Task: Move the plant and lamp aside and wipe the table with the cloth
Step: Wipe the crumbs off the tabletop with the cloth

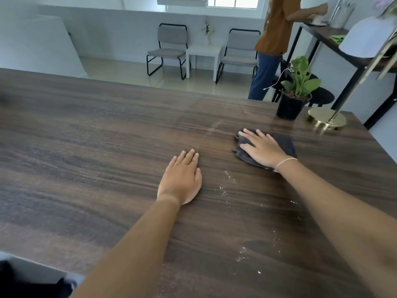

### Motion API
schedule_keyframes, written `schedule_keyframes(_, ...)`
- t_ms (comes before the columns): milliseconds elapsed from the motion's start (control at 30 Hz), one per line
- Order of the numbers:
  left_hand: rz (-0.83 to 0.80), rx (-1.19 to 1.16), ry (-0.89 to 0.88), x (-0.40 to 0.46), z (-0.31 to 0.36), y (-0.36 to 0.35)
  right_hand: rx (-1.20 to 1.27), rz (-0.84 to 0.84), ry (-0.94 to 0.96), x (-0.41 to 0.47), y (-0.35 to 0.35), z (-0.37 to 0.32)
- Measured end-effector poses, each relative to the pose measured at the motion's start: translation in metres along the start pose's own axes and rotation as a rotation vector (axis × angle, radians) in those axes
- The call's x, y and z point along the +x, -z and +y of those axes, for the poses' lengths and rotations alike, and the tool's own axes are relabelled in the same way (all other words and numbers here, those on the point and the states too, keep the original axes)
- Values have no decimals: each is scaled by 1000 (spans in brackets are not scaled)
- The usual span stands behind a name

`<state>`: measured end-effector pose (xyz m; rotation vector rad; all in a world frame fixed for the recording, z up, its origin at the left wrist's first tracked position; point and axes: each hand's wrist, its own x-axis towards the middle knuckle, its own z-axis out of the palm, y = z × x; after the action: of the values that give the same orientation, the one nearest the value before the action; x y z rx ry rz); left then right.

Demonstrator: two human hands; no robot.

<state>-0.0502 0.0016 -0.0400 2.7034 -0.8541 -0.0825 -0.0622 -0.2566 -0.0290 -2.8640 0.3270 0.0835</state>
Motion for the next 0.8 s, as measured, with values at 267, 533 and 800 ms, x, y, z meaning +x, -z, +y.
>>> schedule_keyframes(267, -37, -49, 4, -3, 4, 8, 59, -65, 456, -136, -21, -24)
schedule_keyframes(533, -84, 4, -31, -49, -3, 14, -35, 5, -210, -136, 4, 47)
schedule_keyframes(800, -74, 108, 6, -73, -28, 20, 16, -20, 269, -173, -43, -114)
